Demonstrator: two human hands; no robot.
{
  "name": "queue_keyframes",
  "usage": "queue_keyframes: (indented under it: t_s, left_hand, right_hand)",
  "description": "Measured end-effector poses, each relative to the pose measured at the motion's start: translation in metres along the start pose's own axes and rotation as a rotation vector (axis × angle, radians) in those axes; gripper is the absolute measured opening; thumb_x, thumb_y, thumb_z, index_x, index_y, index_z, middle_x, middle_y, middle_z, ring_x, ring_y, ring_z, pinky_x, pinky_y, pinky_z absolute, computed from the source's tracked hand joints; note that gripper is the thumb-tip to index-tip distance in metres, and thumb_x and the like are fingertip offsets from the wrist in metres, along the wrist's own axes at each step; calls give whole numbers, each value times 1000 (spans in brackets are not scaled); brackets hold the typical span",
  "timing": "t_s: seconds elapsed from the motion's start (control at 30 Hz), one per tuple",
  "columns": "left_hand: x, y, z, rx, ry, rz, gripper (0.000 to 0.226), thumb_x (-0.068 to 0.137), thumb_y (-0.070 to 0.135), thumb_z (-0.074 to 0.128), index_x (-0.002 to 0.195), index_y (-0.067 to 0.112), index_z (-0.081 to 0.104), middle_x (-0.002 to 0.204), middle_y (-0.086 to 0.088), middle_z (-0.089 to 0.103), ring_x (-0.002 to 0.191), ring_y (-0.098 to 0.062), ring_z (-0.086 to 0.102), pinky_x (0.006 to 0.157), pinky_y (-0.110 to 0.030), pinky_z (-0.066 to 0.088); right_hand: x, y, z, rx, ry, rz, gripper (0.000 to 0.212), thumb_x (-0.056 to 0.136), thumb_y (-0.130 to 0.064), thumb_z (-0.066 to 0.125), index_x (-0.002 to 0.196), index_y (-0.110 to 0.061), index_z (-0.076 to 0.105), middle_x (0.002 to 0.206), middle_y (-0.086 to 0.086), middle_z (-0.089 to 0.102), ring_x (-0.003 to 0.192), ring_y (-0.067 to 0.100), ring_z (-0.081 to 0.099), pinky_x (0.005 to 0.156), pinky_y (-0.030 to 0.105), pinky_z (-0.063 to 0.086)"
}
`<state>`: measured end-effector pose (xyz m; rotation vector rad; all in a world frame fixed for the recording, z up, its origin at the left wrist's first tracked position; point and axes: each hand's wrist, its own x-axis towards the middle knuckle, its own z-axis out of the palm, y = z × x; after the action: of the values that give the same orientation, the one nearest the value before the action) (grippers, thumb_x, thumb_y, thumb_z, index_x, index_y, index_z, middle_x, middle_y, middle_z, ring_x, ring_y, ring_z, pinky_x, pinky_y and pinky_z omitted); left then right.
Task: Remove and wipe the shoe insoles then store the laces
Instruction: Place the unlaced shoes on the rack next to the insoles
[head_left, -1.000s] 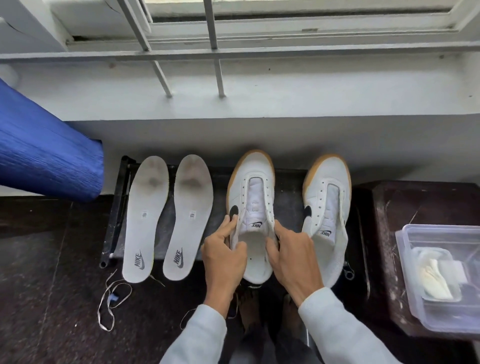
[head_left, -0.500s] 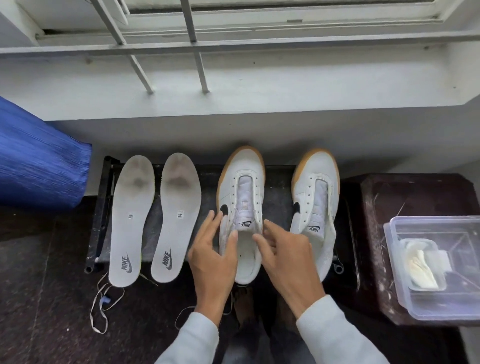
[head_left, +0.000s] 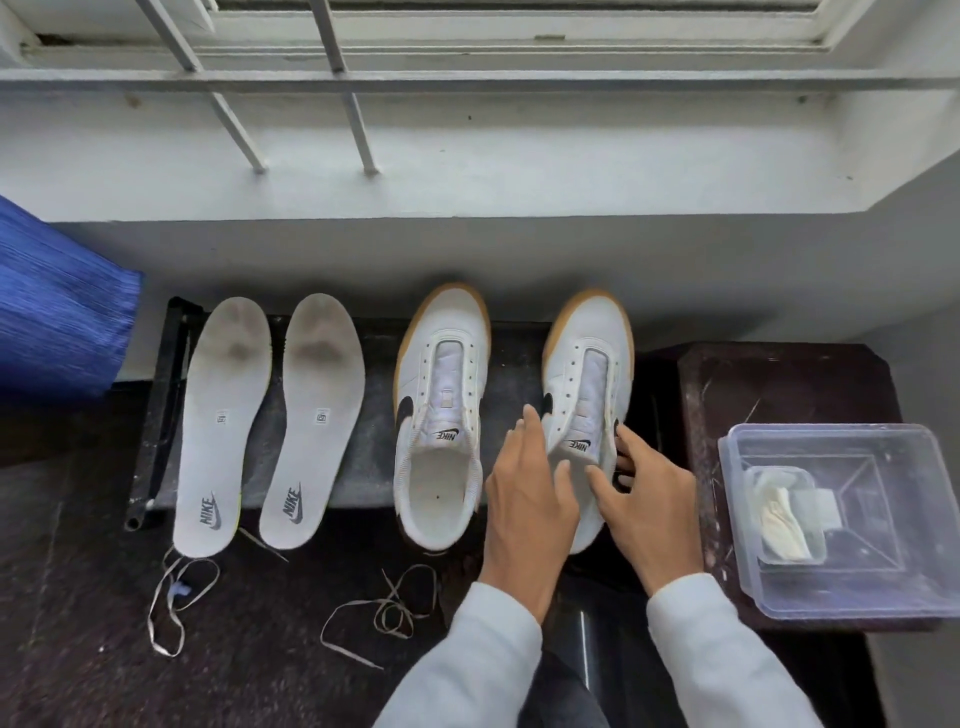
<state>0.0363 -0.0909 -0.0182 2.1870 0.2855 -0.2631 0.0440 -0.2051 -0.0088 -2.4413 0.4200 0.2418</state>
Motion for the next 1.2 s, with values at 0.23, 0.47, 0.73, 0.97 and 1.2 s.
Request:
queue_keyframes:
  t_s: [0.23,0.47,0.73,0.97,1.2]
  left_hand:
    - [7,-7,15,64,11,-56,58,93,-7,45,150,-2,36,120,-27,66,106,-42,64,84,-45,48]
    - [-3,-11,23,-37,131,-51,45,93,0,41,135,-3,56,98,-22,71,91,-38,67,73,-41,50]
    - [-19,-12,24,-90,192,-121,46,100,3,47,146,5,46,105,-14,71,97,-28,67,81,-33,52]
    - [-4,-10,22,-83,204,-94,44,100,2,46,144,4,47,96,-19,69,91,-32,65,74,-26,45]
    - [1,-16,25,-79,211,-104,45,101,4,48,146,4,44,102,-13,70,94,-26,66,78,-21,46]
  right_hand:
    - [9,7,5,-87,47,-30,24,85,-21,70,109,-18,73,75,7,75,64,28,67,66,32,54]
    - [4,18,11,-29,92,-54,38,91,-11,63,128,-18,65,49,12,58,40,23,46,49,37,45]
    - [5,16,9,30,44,-156,36,91,-6,66,125,-16,68,40,-10,35,36,10,40,45,11,34]
    - [13,15,11,61,59,-168,34,92,-6,66,126,-11,67,44,0,49,44,4,48,45,5,34]
    - [19,14,15,38,21,-188,36,96,-14,63,132,-15,63,61,3,68,42,14,51,47,25,50]
